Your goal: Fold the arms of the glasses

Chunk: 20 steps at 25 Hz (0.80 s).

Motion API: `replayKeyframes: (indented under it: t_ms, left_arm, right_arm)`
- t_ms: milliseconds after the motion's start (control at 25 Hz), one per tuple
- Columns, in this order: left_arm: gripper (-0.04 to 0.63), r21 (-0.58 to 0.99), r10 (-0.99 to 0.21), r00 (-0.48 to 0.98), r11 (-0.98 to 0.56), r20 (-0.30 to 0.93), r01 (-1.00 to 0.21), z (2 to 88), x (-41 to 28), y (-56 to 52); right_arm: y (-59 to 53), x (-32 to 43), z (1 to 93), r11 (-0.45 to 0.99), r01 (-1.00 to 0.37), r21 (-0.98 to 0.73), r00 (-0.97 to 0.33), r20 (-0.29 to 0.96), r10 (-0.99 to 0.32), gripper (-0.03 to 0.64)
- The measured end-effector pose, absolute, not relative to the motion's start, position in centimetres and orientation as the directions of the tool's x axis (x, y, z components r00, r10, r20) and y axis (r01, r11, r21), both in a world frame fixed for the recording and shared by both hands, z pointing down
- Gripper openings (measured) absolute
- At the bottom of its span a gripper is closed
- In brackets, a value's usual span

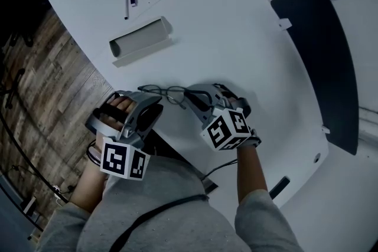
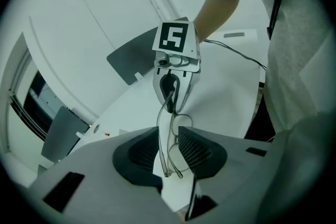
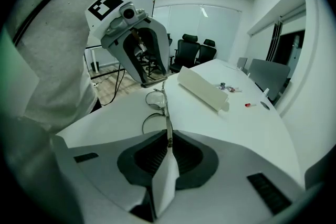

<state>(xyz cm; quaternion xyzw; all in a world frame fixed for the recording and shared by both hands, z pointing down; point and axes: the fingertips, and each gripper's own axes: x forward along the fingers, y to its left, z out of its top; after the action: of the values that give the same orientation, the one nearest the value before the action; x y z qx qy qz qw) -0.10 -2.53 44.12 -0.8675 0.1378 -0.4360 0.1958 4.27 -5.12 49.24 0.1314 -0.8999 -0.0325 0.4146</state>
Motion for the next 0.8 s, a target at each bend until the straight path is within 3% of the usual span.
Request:
replayKeyframes:
  t_ms: [160,440,520,800]
  left_arm:
    - [0.126,-0.468,-0.442,0.589,-0.876,0.677,-0.119,43.8,0.0,-3.3]
    - [0.123,-0.479,-0.439,0.553,-0.874,0.708,-0.079,44.8,-0.3,-4.3]
    - [0.033,-0.485,-0.439,0.551,-0.872,0.709,-0.07,44.9,-0.3,-4.5]
    - [0.02,-0.454,-0.41,0.536,-0.889,0.737,-0.056,45.9,-0.2,-4.5]
  right_arm:
    - [-5.1,4.1,49.3,0.962,-0.216,0.164,-0.628,0.732,-0.266,0.043]
    - [-4.9,3.8,49.2,0.964,-0.192,0.185,-0.617,0.741,-0.265,0.041]
    - [-4.9,3.7,49.2,0.964,-0.188,0.189,-0.614,0.743,-0.266,0.041]
    - [-4.7,3.4,49.2,0.962,-0.173,0.211,-0.61,0.744,-0.273,0.04]
